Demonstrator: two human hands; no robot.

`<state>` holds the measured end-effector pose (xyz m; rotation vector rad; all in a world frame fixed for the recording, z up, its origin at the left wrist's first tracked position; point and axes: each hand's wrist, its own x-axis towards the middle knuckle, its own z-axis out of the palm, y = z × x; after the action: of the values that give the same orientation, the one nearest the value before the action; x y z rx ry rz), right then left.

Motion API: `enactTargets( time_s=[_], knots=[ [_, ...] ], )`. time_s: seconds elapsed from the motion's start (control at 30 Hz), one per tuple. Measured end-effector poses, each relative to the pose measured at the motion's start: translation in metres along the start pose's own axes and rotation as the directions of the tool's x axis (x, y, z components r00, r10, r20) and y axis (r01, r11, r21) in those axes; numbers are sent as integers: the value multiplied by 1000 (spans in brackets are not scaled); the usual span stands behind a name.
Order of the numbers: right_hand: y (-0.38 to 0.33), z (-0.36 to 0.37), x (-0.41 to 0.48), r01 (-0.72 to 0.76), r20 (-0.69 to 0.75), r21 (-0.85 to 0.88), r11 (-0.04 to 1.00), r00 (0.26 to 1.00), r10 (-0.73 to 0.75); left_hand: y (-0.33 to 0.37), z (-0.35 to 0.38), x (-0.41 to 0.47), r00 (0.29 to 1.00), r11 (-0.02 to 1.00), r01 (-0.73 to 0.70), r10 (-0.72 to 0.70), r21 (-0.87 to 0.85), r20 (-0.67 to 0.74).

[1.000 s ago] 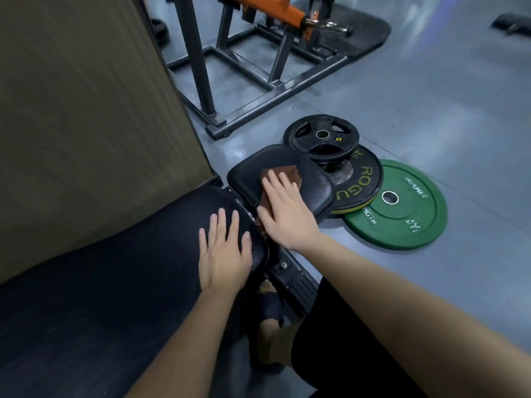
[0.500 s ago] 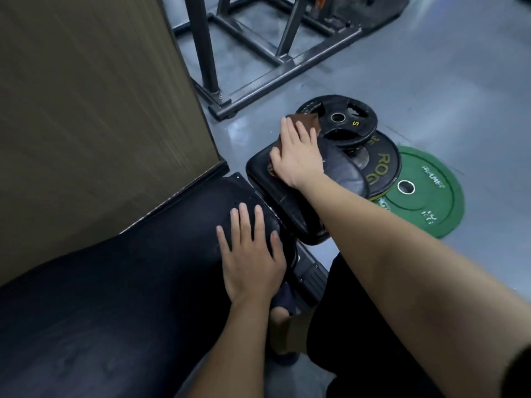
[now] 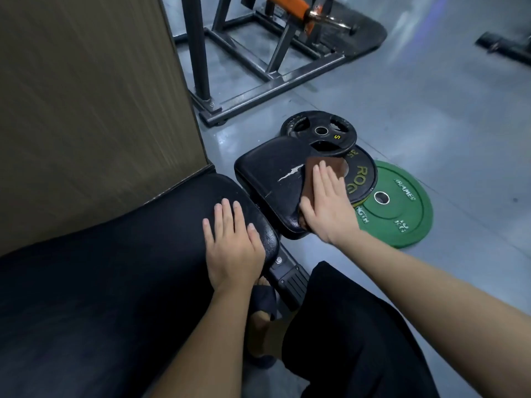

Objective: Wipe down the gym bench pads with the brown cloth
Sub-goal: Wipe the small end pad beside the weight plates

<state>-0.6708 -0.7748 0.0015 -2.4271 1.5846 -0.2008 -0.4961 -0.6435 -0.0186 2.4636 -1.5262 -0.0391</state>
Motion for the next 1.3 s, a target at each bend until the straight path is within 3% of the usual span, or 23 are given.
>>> enactTargets(
  time_s=[0.17,0.23,0.37,0.47,0.53,0.6,0.8,0.97,1.07,1.17,1.3],
  knots=[
    [-4,-8,91,-290,-50,72,954,954,294,2,1,3,1000,999,4,-5,50,20],
    [-12,-9,119,-330,-46,104,938,941,336,3,1,2,1000,999,-5,3,51,21],
    [-39,-2,121,-224,-78,25,974,971,225,5,-1,4,1000,999,11,-12,45,27],
    [-48,4,81,18,-18,-2,1000,1000,-18,6,-2,5,1000,999,17,-18,34,26],
    [-44,7,45,187,25,13,982,982,-187,6,-4,5,999,1000,19,-20,17,31],
    [-30,9,18,266,35,25,964,963,-267,5,-4,5,999,1000,27,-28,7,20],
    [28,-2,1,132,-22,7,991,991,-132,8,-4,1,997,997,78,-77,30,-16],
    [10,-3,45,-70,0,-2,998,998,70,10,-4,2,988,986,148,-150,76,33],
    [-18,3,73,117,24,12,993,993,-118,9,-3,6,991,988,120,-126,98,55],
    [-59,13,112,330,72,46,943,940,-332,8,0,10,992,986,97,-107,134,69],
    [-107,16,168,397,147,-52,916,911,-386,7,0,12,993,986,65,-79,152,91]
  ],
)
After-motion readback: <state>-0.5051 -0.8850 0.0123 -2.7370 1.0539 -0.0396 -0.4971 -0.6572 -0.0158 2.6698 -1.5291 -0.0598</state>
